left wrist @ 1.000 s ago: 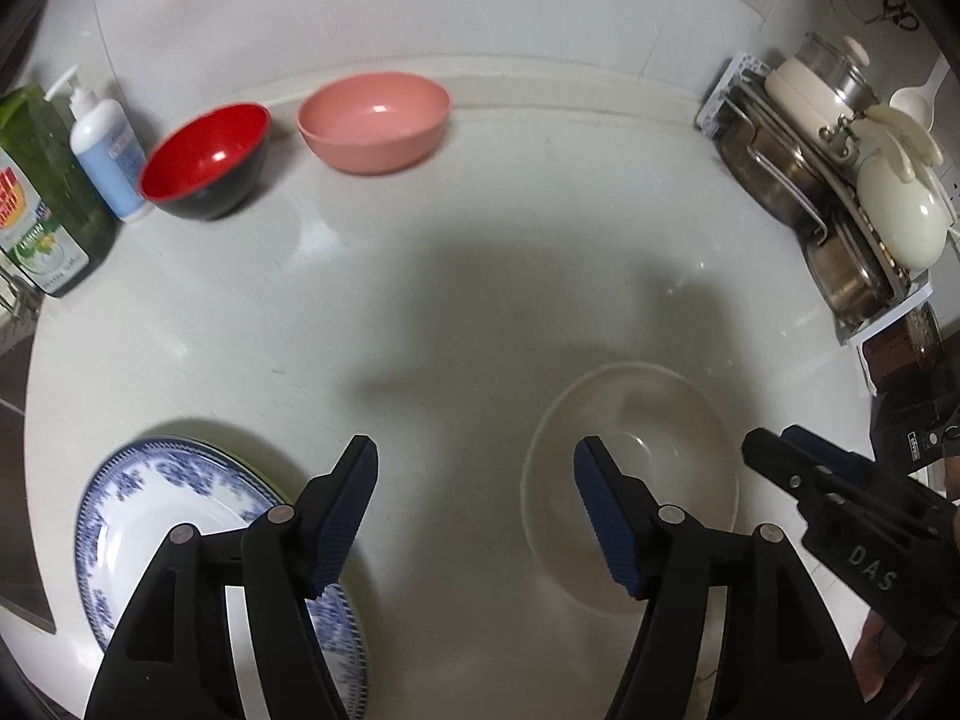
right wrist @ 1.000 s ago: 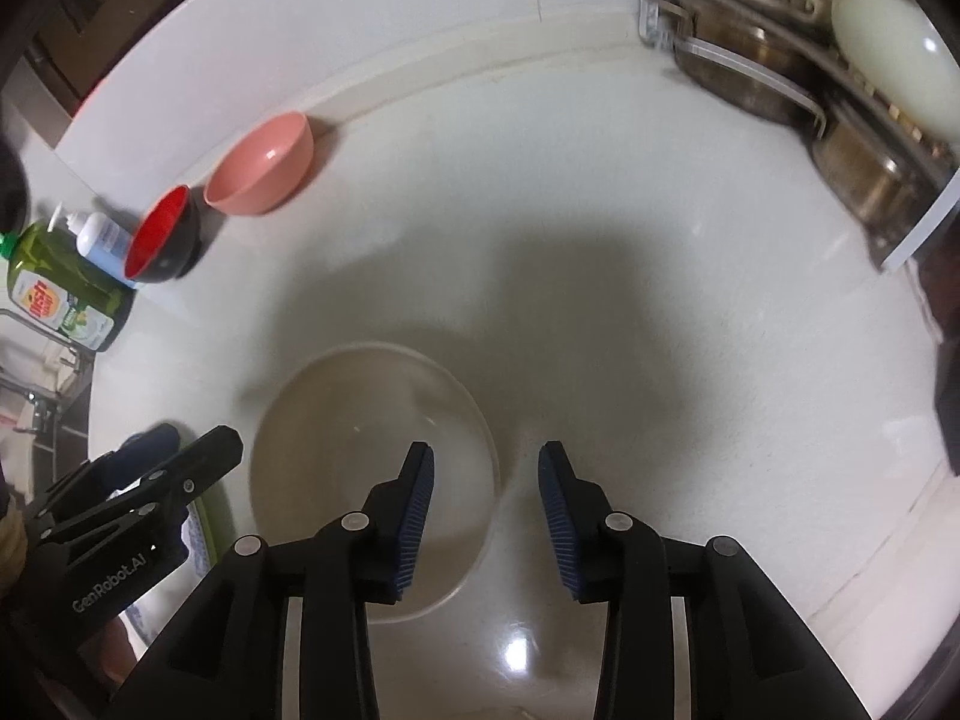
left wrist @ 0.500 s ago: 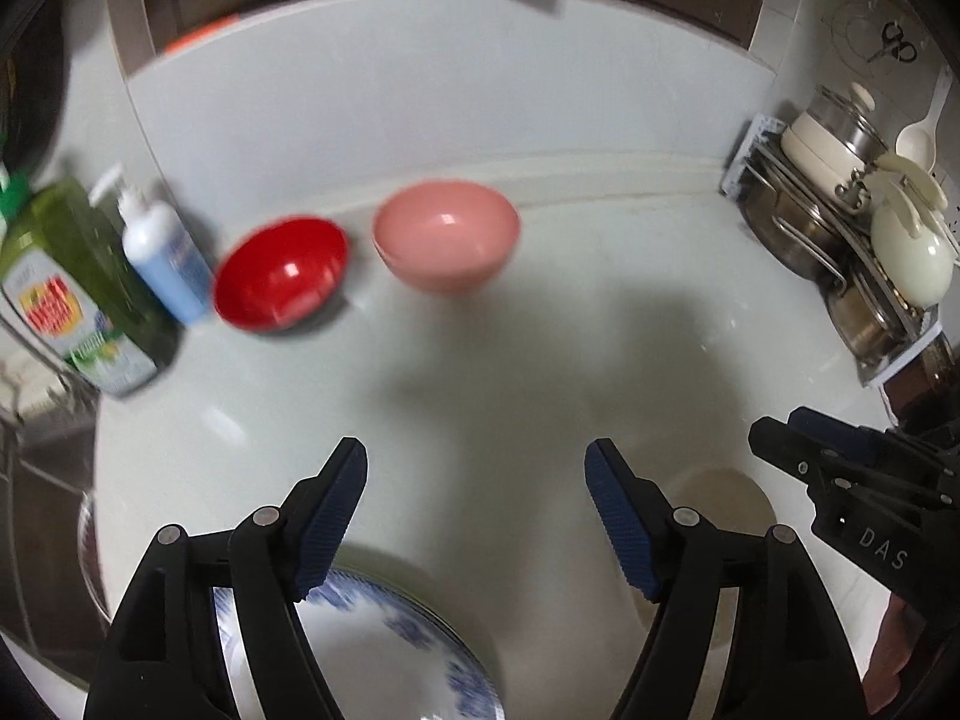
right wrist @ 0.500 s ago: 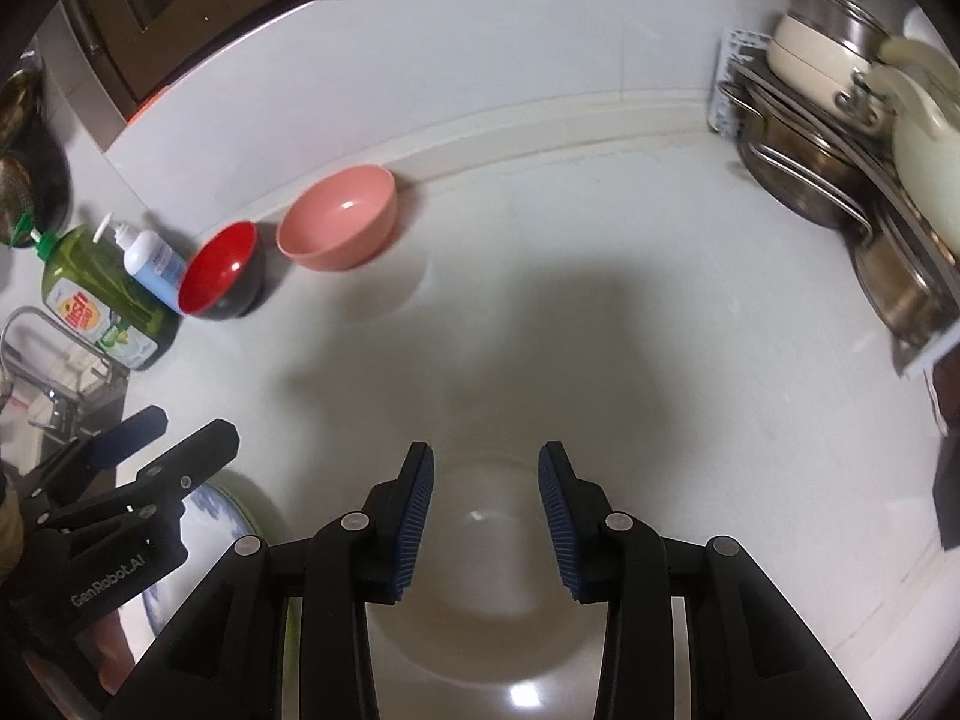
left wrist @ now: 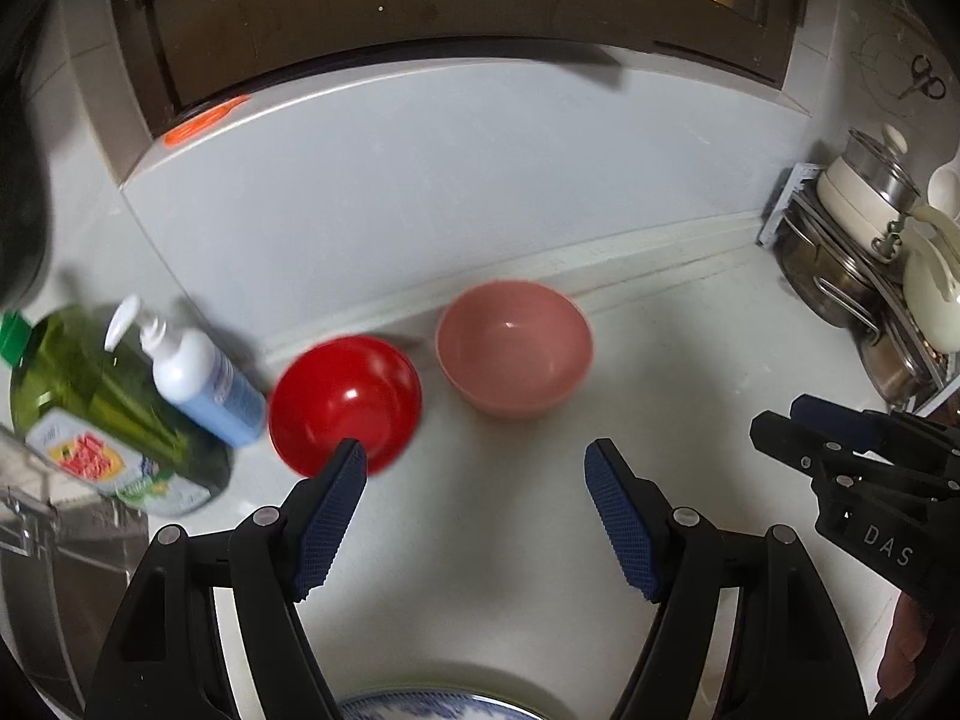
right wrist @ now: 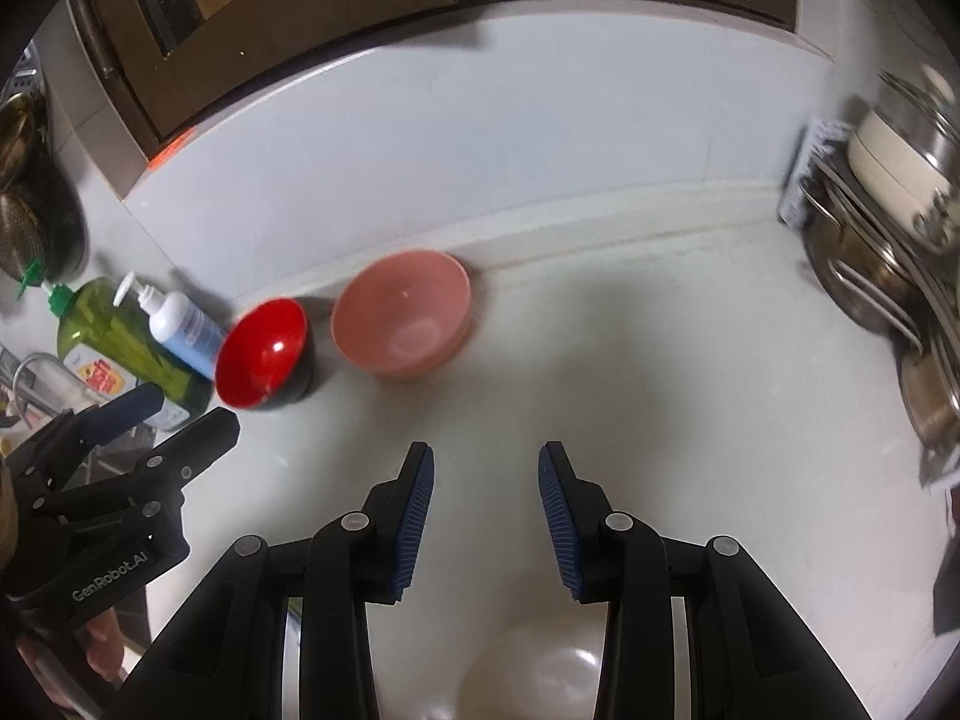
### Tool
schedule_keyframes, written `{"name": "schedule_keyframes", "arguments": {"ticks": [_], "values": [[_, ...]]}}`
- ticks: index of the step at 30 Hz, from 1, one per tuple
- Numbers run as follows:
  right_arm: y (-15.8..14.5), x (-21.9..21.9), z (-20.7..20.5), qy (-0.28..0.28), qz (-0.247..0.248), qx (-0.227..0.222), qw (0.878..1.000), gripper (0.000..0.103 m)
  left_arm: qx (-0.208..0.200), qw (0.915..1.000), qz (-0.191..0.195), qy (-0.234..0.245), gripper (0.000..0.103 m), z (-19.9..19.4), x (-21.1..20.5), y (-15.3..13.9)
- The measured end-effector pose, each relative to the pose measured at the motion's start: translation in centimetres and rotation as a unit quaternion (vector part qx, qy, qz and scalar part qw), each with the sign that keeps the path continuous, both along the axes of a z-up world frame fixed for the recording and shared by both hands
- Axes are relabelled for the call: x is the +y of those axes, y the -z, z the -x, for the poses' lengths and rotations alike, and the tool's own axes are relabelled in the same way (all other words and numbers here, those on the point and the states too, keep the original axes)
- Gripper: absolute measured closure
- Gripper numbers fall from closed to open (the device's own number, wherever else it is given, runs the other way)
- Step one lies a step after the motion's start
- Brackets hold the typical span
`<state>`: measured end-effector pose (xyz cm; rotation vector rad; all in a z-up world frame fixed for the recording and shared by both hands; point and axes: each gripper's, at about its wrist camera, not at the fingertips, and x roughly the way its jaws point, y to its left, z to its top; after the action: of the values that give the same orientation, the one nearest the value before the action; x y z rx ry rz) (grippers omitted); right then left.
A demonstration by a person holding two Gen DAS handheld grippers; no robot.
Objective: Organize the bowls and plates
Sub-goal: 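Move both tools toward the pink bowl beside the red bowl, then close both tools on the rim of the pink bowl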
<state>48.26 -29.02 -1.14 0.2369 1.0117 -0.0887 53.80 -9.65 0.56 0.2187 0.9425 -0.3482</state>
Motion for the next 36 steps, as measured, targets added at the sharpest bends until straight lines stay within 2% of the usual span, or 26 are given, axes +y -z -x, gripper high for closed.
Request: {"name": "schedule_keyframes", "arguments": {"ticks": [11,17,23,36], "values": [[1.5,-0.3,-6.1,0.023,-0.029,-0.002,0.999,0.065,0.01,0.9995,-0.022,0.019,0.028,-6.6,-0.9,1.1],[3.0,-0.7,-9.5,0.035,-0.034,0.009,0.999,0.065,0.034,0.9989,-0.013,0.03,0.029,-10.4,-1.7,2.9],[5.1,-1.1,-11.8,0.042,-0.054,0.02,0.997,0.065,0.061,0.9978,-0.002,0.028,0.033,-13.0,-2.0,5.6],[10.0,-2.1,-15.2,0.053,-0.098,0.054,0.992,0.065,0.1,0.9944,-0.022,0.024,0.05,-16.1,-3.8,9.9]]}}
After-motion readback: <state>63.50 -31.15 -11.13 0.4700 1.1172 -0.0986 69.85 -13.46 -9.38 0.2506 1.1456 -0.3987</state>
